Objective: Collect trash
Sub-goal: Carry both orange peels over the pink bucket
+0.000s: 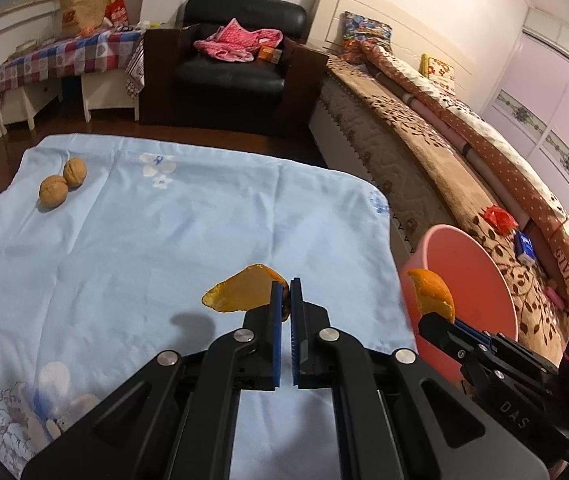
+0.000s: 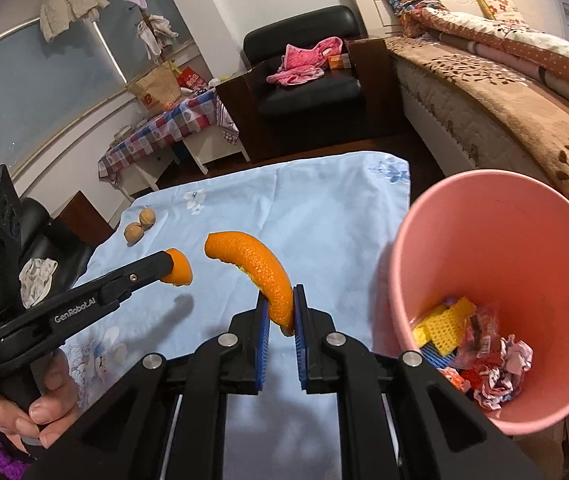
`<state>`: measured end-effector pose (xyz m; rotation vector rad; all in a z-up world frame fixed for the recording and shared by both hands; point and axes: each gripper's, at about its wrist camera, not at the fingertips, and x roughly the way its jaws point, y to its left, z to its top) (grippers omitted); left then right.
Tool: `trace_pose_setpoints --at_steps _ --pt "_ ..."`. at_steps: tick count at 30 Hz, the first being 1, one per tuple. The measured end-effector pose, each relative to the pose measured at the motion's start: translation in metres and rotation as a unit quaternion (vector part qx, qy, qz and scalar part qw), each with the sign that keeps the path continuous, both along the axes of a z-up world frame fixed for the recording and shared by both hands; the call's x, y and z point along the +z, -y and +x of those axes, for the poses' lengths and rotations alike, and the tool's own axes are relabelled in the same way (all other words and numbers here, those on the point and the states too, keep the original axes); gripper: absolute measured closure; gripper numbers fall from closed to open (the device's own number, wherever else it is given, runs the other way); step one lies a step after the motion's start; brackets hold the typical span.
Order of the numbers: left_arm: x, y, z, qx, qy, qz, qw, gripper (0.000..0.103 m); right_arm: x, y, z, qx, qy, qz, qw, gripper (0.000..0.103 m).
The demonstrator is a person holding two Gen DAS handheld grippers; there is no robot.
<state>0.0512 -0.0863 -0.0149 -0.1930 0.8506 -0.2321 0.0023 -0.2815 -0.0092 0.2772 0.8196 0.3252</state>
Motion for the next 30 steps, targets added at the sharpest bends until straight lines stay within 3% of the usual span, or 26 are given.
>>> trace_pose_setpoints --at_steps 16,30 --pt "0.017 0.047 -0.020 -0.064 0.032 0.022 0.9972 0.100 0.006 0.047 -0.024 -0.056 0.012 0.014 0.998 0.092" --pt "0.029 0.119 -0.031 -0.167 0.057 0.016 0.9842 0.100 -0.003 0.123 -0.045 -0.147 0.010 0.023 0.989 0.092"
